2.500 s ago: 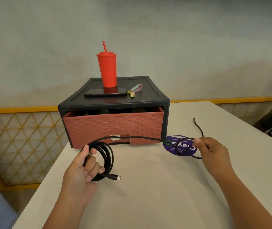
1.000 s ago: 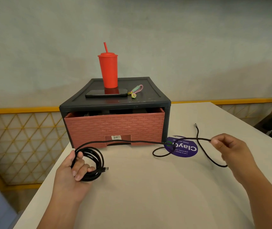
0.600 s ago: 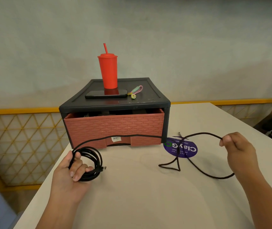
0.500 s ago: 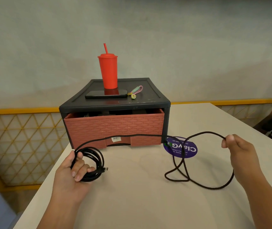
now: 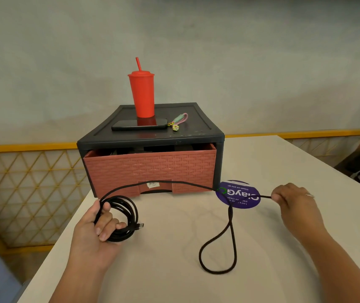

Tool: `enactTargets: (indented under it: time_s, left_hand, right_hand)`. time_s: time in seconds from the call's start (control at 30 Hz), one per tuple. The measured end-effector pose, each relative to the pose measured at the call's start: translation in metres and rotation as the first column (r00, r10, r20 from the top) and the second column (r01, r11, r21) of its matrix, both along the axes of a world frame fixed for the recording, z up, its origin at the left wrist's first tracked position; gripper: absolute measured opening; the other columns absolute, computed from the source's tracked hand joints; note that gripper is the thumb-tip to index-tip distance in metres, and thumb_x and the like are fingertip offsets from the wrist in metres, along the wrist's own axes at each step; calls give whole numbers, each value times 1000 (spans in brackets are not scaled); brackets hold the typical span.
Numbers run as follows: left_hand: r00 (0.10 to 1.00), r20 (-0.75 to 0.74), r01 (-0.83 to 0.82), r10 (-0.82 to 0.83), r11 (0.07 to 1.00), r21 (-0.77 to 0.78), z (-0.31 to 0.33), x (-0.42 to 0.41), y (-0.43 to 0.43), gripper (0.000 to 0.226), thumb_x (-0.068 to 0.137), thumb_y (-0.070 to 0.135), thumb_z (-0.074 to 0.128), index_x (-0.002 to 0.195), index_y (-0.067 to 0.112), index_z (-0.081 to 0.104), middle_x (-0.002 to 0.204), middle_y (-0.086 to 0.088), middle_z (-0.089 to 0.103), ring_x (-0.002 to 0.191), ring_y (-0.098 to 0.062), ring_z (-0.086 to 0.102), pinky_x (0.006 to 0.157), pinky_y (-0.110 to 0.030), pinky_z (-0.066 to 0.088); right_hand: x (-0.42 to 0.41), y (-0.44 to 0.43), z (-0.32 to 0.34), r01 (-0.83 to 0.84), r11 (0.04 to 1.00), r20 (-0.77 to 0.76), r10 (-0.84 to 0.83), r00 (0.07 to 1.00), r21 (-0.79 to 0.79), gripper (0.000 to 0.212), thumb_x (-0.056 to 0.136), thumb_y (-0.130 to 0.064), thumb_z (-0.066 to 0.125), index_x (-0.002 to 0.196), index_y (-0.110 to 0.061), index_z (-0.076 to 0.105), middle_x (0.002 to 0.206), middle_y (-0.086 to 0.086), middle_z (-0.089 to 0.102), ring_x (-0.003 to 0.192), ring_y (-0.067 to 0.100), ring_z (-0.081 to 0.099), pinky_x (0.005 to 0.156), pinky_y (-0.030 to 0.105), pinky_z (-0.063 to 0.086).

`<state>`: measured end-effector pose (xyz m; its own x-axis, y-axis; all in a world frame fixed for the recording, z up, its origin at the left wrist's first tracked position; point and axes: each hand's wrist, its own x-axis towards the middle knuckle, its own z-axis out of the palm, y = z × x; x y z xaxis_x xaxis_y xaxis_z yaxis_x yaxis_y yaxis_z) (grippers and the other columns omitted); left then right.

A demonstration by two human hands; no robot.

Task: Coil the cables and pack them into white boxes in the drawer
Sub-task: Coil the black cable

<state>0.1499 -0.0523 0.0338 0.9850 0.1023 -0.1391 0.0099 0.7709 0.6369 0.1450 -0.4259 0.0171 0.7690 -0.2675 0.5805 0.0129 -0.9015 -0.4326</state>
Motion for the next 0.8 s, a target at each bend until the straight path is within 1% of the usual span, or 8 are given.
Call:
enactTargets:
  time_s: [0.07,0.2,0.4,0.5,0.6,0.67,0.73,0.8]
  left_hand:
    - [1000,-7,-7,7,1000,-2,2,0,-1,22,46,30,72,57,16,59,31,6,22,24,-10,23,37,-13,38]
    - [1000,-15,-16,16,1000,14,3,-1,-2,22,49,32,70,58,16,58,31,6,22,24,-10,23,37,-13,37]
    - [1000,-2,14,-14,1000,18,2,-1,-3,22,53,30,71,62,16,57,31,6,23,24,-10,23,37,-14,38]
    - [999,11,40,-40,999,-3,2,-3,-3,38,27,30,86,54,16,63,32,6,24,25,-9,24,37,-15,39]
    - [999,-21,42,-42,999,-8,2,-4,-2,21,76,29,66,64,15,57,31,6,23,24,-9,23,37,-14,38]
    - [999,-37,39,-40,999,-21,3,-4,-2,31,94,31,44,69,15,52,31,6,23,24,-9,23,37,-14,37]
    - [999,-40,36,-37,999,-26,4,-4,-2,33,97,32,40,70,15,51,31,6,23,24,-9,23,37,-13,37]
    - [998,-44,36,-37,999,-33,5,-4,-2,33,97,32,39,70,15,51,31,6,23,24,-9,22,37,-14,37]
  right_hand:
    - [4,2,-6,22,1000,15,-21,1000,-18,18,83,5,59,71,-6,65,77,9,60,70,25,42,66,34,34]
    - [10,10,-13,22,994,-58,-16,998,109,23,92,-5,49,74,-16,58,85,3,55,81,23,41,75,34,30]
    - [16,16,-22,-14,998,-388,37,921,63,23,99,-21,38,84,-19,56,91,0,52,95,26,49,79,33,34]
    - [20,21,-14,-9,997,-555,47,830,71,32,99,-21,35,68,-27,39,88,-1,51,90,22,47,75,29,35]
    - [31,24,-3,34,986,-640,78,765,161,18,98,-18,35,93,-20,52,107,5,54,109,24,50,89,32,40]
    - [39,29,6,8,994,-725,72,685,106,30,100,-19,30,122,-10,49,128,10,48,123,23,43,99,31,36]
    - [40,30,10,-44,986,-759,151,634,160,26,101,-18,29,111,-11,52,116,13,52,109,20,48,90,22,35]
    - [36,22,12,-87,951,-704,278,654,296,27,99,-15,36,76,-15,51,83,3,54,77,14,46,70,20,34]
